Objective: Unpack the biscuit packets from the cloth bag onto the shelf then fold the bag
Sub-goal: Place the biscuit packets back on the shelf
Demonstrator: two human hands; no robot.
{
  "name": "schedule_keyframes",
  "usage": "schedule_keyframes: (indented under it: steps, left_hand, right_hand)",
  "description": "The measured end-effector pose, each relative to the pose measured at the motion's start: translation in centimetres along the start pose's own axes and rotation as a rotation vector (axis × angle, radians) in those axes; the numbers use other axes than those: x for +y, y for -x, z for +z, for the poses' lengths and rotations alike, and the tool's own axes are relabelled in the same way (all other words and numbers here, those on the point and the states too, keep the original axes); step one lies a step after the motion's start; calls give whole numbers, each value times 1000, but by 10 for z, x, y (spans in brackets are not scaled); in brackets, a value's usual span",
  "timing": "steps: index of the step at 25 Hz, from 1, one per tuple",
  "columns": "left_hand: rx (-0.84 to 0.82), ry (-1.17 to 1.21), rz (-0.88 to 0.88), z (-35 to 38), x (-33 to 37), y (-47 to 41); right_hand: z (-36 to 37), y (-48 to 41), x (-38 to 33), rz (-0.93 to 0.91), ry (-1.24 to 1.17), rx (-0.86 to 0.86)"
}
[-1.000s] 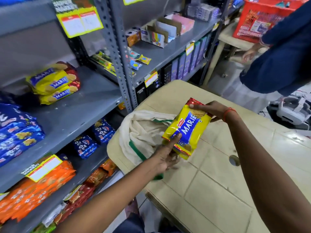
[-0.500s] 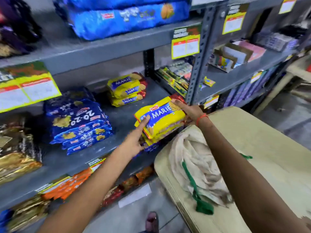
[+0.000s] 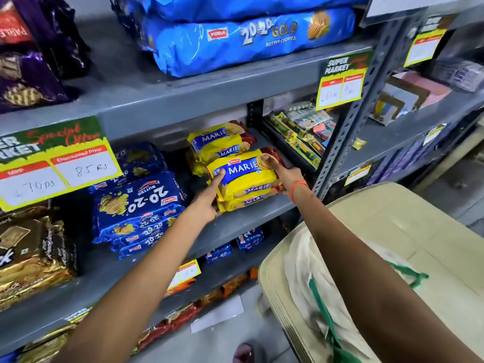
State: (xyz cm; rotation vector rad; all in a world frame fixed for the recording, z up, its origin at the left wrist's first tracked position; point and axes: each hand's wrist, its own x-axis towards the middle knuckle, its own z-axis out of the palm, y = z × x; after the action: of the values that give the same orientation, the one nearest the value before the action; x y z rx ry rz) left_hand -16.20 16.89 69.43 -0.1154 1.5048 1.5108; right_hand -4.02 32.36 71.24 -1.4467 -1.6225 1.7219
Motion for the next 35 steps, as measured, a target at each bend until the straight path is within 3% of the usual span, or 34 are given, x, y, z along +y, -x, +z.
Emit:
schedule_keyframes:
  steps: [11,18,20,27,31,35]
  left_hand:
    - [97,26,38,3,-8,1]
    - [264,-8,28,29,-80,39]
    - [215,-42,-20,53,-114,52]
    - [-61,-258,-137,143,-178,67]
    - [-67,-478,51,174,-203,44]
    - [-29,-980,431,175,-202,13]
  right_hand:
    - [2,-20,12,-3,-49,-44]
    - [-60,29,36,41,67,-148]
    - [-97,46,56,72,94,-167]
    - [-224,105,133,147,51,37]
    - [-258,125,186,183,133,175]
    - [-265,150,234,385,475,314]
